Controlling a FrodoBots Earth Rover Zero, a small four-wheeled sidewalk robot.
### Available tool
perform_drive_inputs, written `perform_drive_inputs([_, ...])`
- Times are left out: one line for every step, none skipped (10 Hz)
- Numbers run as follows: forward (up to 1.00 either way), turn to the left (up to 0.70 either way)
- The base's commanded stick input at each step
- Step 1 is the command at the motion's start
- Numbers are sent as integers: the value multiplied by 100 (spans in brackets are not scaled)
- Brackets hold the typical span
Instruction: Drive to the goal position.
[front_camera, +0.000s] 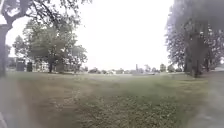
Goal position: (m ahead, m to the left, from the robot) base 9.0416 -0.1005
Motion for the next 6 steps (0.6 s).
perform_drive_inputs([100,-40])
perform_drive_inputs([100,-40])
perform_drive_inputs([100,-34])
perform_drive_inputs([100,-21])
perform_drive_inputs([100,0])
perform_drive_inputs([100,0])
